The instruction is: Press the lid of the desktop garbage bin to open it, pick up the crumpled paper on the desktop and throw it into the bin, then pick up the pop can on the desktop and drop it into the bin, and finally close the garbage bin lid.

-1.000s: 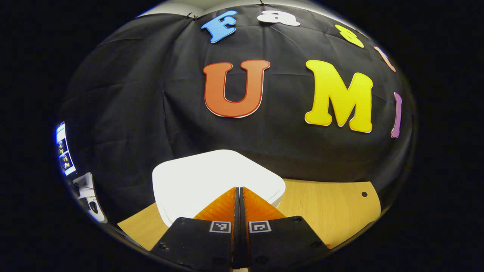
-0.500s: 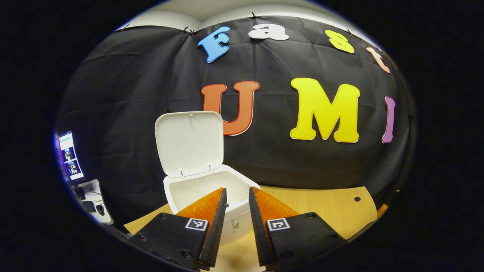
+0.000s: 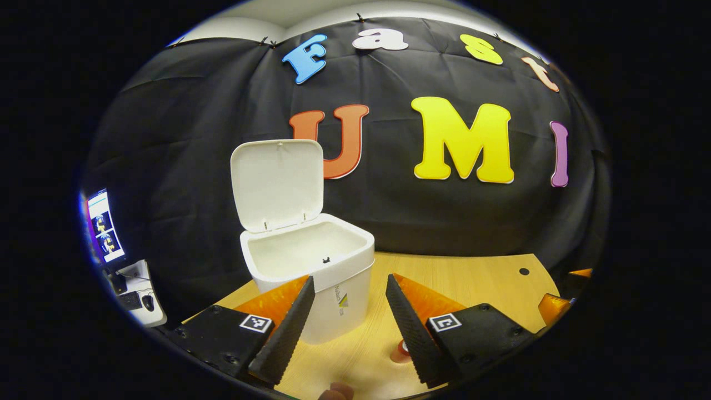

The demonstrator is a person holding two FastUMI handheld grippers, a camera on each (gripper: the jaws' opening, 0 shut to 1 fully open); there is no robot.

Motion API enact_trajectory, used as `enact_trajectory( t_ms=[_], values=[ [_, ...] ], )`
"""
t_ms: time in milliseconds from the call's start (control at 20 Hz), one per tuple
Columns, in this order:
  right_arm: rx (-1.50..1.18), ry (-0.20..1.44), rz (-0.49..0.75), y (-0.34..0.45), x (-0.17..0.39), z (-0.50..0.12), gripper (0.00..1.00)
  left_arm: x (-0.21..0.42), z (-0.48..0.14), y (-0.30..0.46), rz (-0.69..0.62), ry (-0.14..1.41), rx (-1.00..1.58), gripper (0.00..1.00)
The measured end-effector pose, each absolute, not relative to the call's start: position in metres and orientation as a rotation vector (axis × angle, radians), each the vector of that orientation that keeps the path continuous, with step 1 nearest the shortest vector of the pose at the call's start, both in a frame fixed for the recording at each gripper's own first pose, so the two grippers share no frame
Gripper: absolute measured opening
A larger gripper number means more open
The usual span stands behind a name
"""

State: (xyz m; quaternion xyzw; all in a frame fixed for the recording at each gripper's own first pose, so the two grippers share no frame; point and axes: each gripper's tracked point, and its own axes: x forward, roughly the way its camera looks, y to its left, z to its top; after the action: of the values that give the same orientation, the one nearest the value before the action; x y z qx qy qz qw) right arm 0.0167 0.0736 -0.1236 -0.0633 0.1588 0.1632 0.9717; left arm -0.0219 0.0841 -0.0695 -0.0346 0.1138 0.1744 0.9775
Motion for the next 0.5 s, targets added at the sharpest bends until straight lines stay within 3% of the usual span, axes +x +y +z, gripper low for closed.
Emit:
enact_trajectory(
  t_ms=[500],
  values=[
    [-0.187, 0.591, 0.303, 0.091, 0.017, -0.224, 0.94, -0.042, -0.155, 0.059, 0.254, 0.409, -0.085, 0.91]
  ],
)
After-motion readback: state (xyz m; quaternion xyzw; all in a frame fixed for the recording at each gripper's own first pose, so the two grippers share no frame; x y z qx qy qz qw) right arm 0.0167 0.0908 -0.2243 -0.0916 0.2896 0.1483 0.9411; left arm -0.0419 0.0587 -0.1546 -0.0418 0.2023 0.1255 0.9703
